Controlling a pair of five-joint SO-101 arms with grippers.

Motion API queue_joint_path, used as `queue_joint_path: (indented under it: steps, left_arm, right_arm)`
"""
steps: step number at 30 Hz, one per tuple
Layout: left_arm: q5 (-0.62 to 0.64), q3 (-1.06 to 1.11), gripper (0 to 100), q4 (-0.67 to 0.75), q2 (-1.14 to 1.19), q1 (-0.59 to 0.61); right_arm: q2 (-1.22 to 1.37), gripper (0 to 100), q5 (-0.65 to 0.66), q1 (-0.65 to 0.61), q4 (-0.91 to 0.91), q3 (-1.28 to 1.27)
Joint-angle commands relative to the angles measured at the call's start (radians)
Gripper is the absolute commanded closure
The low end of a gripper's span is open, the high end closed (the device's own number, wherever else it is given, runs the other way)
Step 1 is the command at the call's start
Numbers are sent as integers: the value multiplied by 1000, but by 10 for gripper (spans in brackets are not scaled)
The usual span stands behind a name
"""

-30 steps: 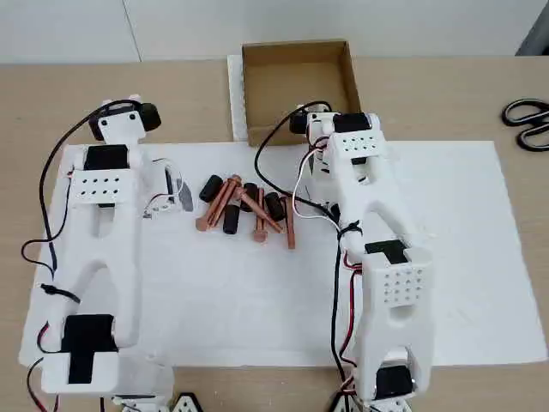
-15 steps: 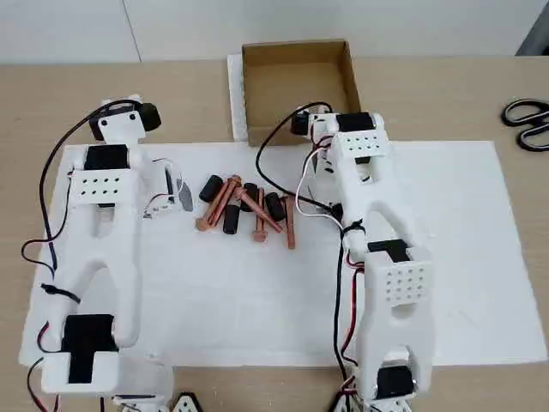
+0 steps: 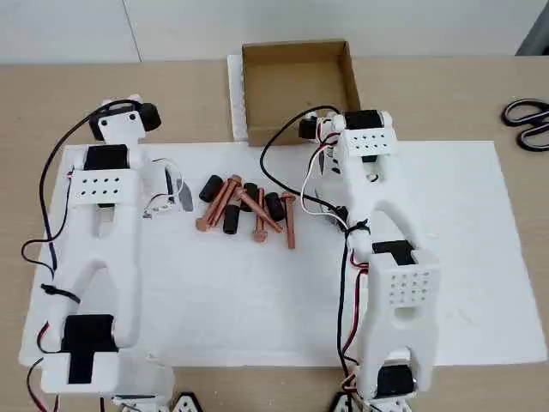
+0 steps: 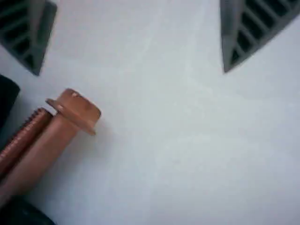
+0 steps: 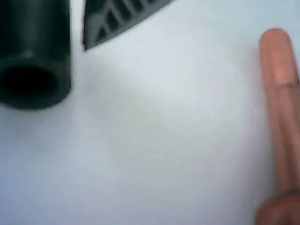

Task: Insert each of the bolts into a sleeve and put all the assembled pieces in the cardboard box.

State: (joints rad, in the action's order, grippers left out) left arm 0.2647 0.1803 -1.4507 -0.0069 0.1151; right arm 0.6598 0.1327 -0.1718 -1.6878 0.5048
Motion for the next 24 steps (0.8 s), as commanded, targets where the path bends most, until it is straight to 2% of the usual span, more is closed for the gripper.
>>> queue_joint_path:
  steps: [1,17,24]
  left_arm:
    - [-8,-2,763,17,-31,-6]
    - [-8,-2,763,17,-31,-6]
    - [-8,-2,763,18,-31,-6]
  right_arm:
    - [-64,844,0,7,1,5]
    - [70,846,0,-28,67,11]
    - [90,973,8,-27,91,11]
